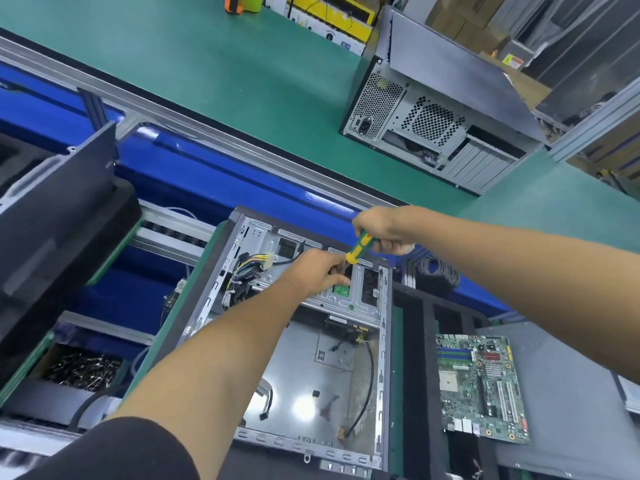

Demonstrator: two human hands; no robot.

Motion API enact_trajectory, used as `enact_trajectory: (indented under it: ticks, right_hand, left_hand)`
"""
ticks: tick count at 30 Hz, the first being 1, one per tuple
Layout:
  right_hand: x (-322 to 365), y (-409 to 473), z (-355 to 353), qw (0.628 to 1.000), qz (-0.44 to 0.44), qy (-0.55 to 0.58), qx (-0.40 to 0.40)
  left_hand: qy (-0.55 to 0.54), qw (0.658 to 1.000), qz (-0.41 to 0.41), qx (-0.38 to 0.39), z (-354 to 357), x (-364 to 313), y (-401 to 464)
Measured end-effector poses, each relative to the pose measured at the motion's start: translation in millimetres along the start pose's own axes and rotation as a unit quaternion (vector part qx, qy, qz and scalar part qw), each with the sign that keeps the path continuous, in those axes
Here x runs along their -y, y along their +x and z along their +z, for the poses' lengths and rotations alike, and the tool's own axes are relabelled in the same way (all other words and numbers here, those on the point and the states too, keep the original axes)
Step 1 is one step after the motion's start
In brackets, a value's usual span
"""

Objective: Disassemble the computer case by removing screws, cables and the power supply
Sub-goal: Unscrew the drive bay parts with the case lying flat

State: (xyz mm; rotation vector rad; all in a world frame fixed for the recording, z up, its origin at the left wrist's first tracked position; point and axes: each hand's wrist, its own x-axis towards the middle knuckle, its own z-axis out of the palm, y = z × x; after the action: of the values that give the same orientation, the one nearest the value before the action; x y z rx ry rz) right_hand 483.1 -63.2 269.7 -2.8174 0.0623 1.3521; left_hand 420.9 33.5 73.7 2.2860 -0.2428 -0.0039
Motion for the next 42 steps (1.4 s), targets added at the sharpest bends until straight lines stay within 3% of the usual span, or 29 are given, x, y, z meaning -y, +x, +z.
enact_trajectory:
  ticks: [5,10,17,25,30,34,42]
  right_hand:
    - [9.8,4.5,0.7,0.987,-0.116,-0.087,-0.073]
    - [10.5,-0.6,-2.4,0.933,-0.262,-0.226,-0.1]
    - [4.9,-4.7,-3.1,0.856,-0.314,-0.391,-0.129]
    - [-2.4,-3.4,-3.6,0.833,-0.336,-0.421,-0.124]
    - [-2.6,0.3,-3.8,0.85,-0.352,-0.376,-0.107]
    - [-9.8,7.4,3.3,0.839,-0.41,-0.331,-0.136]
    - [-2.7,4.8,9.7,0.843,-0.419,-0.305,-0.143]
  left_hand:
    - [-0.01,1.0,-0.018,0.007,1.8,1.6,1.8]
    - [-0.026,0.999,-0.029,0.018,2.7,5.0,4.2]
    - [-0.029,0.999,-0.028,0.028,1.7,4.2,3.9]
    - [-0.024,0.999,-0.025,0.013,3.2,4.5,2.6]
    - [-0.021,0.999,-0.028,0.014,2.9,3.8,3.1]
    - [-0.016,1.0,-0.023,0.01,3.1,3.2,4.0]
    - [-0.039,0.999,-0.036,0.011,4.8,4.9,3.1]
